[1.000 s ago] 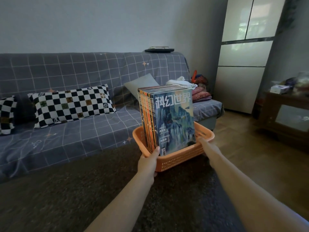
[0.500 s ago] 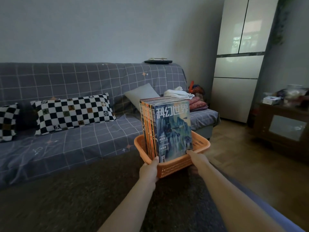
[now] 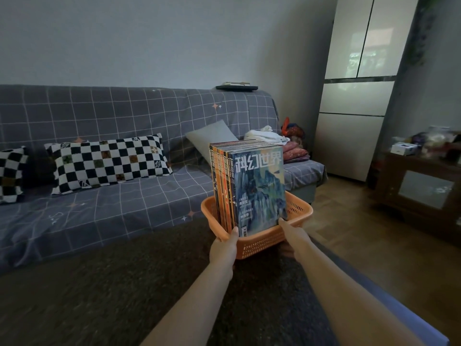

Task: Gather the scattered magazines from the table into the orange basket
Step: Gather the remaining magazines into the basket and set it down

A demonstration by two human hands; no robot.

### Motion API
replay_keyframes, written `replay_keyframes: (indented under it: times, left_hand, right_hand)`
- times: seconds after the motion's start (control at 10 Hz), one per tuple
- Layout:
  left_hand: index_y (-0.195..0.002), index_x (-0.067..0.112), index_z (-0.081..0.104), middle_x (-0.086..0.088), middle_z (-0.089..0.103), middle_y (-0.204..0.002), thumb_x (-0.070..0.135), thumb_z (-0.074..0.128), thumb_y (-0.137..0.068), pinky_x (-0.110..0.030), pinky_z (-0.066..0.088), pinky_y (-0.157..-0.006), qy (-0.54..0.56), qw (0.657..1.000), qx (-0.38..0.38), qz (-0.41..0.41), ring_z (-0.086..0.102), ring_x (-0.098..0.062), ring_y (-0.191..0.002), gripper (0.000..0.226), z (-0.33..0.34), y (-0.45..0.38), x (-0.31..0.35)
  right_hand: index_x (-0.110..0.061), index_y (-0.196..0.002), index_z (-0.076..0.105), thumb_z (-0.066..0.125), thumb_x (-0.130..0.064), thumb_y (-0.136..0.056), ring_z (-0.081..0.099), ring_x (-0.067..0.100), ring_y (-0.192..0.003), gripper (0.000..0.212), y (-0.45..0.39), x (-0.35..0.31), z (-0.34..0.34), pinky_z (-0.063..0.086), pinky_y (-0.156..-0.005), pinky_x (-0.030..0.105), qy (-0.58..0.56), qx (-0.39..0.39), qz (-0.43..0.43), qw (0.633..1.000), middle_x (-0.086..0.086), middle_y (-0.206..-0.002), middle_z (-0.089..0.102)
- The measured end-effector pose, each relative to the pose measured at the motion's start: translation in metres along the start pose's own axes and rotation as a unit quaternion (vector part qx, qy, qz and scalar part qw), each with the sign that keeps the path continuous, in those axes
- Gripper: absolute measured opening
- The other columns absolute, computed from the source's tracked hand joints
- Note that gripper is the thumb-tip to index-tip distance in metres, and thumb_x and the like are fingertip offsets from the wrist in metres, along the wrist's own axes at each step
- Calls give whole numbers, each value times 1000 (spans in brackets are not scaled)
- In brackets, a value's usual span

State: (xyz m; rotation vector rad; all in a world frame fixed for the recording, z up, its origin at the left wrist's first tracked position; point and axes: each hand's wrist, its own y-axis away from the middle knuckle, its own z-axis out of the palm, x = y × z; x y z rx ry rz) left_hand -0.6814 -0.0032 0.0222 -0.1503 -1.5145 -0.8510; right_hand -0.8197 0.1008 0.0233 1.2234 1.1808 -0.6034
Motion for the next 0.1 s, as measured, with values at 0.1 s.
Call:
replay_keyframes:
  times: [0.1]
  left_hand:
    - [-146, 9, 34, -14, 47, -143, 43, 59, -90, -48, 37, -105, -27, 999, 31, 13, 43, -33, -131, 70, -7, 8, 1]
  right_hand:
    - [-5, -127, 47, 57, -42, -88, 58, 33, -105, 54, 14, -2, -1, 46, -95, 50, 1, -8, -19, 1000, 16, -110, 60]
